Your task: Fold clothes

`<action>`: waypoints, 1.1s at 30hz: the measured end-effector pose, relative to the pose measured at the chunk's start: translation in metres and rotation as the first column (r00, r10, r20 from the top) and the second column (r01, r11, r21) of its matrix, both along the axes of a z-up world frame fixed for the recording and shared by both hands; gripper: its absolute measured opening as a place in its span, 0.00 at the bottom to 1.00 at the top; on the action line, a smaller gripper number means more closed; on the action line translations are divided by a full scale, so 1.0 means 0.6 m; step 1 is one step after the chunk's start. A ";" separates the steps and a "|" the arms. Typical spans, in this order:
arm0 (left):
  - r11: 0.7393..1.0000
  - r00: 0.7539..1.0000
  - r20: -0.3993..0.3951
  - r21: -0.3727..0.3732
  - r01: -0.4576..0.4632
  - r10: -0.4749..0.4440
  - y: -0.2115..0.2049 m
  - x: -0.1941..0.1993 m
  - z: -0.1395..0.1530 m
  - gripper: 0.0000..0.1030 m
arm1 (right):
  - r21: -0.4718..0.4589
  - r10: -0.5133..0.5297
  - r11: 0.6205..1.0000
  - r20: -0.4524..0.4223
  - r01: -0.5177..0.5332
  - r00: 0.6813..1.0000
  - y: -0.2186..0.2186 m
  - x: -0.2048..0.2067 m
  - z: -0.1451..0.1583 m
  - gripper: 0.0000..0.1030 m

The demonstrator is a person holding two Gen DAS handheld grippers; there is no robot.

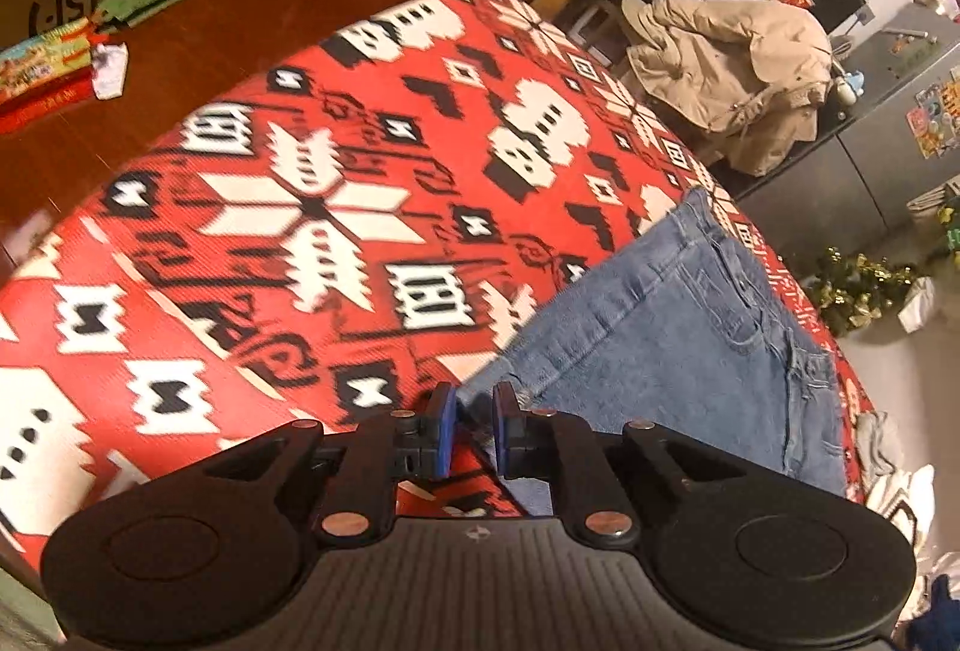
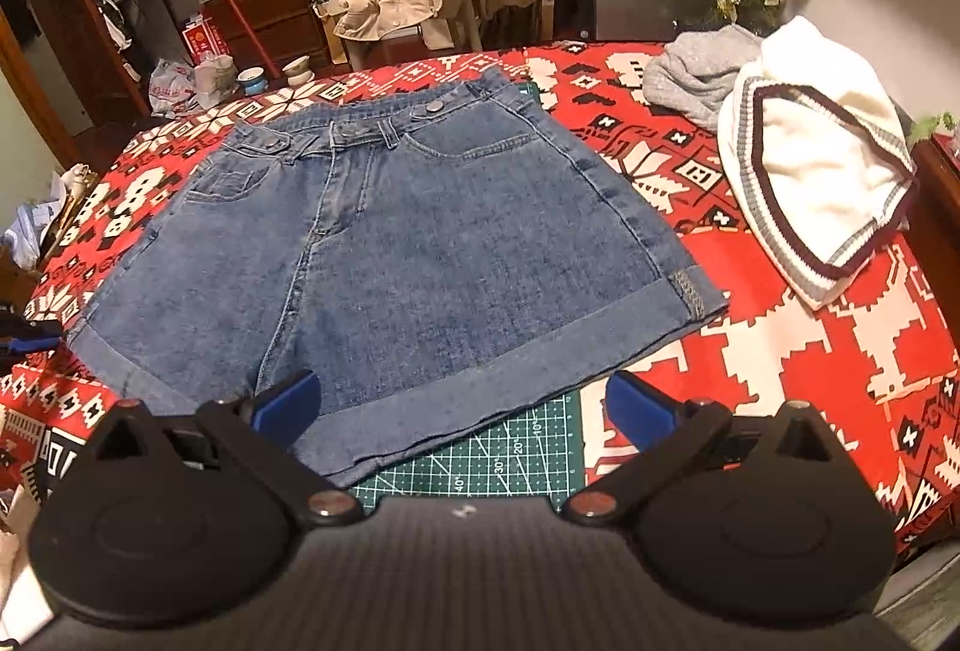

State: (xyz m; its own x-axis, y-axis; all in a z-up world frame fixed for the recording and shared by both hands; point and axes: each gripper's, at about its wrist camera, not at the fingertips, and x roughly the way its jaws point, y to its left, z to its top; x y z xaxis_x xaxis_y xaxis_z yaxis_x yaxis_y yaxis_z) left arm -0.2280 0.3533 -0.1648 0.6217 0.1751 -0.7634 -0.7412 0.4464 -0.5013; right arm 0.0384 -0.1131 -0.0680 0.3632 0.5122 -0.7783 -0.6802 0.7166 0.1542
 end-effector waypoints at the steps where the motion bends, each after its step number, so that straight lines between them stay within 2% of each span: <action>1: 1.000 1.000 0.000 -0.006 0.000 0.000 0.001 0.001 -0.002 0.17 | -0.001 0.003 1.000 0.003 -0.003 1.000 0.000 0.000 0.001 0.99; 4: 1.000 1.000 0.000 -0.024 0.001 -0.001 0.003 0.006 -0.008 0.27 | -0.007 0.007 1.000 0.010 -0.007 1.000 0.002 -0.003 0.003 0.99; 12: 0.996 0.998 0.057 -0.090 -0.028 0.033 0.006 -0.001 -0.012 0.27 | -0.011 0.019 1.000 0.012 -0.019 1.000 0.008 -0.006 0.004 0.99; 15: 0.993 0.996 0.079 -0.116 -0.038 0.048 0.007 -0.004 -0.014 0.26 | -0.015 0.027 1.000 0.016 -0.027 1.000 0.012 -0.008 0.004 0.99; 16: 0.991 0.995 0.086 -0.124 -0.042 0.052 0.008 -0.005 -0.014 0.23 | -0.015 0.029 0.999 0.017 -0.029 0.999 0.012 -0.008 0.004 0.99; 18: 0.989 0.993 0.100 -0.141 -0.048 0.063 0.008 -0.007 -0.015 0.12 | -0.015 0.034 0.999 0.020 -0.034 0.999 0.014 -0.011 0.004 0.99; 20: 0.988 0.991 0.115 -0.147 -0.049 0.066 0.008 -0.008 -0.014 0.10 | -0.015 0.036 0.999 0.022 -0.036 0.999 0.014 -0.012 0.005 0.99; 22: 0.992 0.993 0.109 -0.118 -0.035 0.048 0.004 -0.002 -0.009 0.10 | -0.016 0.036 0.999 0.019 -0.036 0.999 0.014 -0.012 0.004 0.99; 26: 0.998 0.999 0.042 -0.064 -0.018 0.021 -0.005 0.018 -0.008 0.10 | -0.020 0.035 0.999 0.015 -0.035 0.999 0.015 -0.011 0.000 0.99; 31: 1.000 1.000 -0.011 -0.005 -0.022 0.022 -0.015 0.026 -0.009 0.09 | -0.019 0.039 0.999 0.017 -0.039 0.999 0.015 -0.012 0.000 0.99; 33: 0.997 1.000 -0.030 0.076 0.009 -0.007 -0.037 0.035 0.008 0.07 | -0.020 0.042 0.999 0.021 -0.041 0.999 0.016 -0.012 0.001 0.99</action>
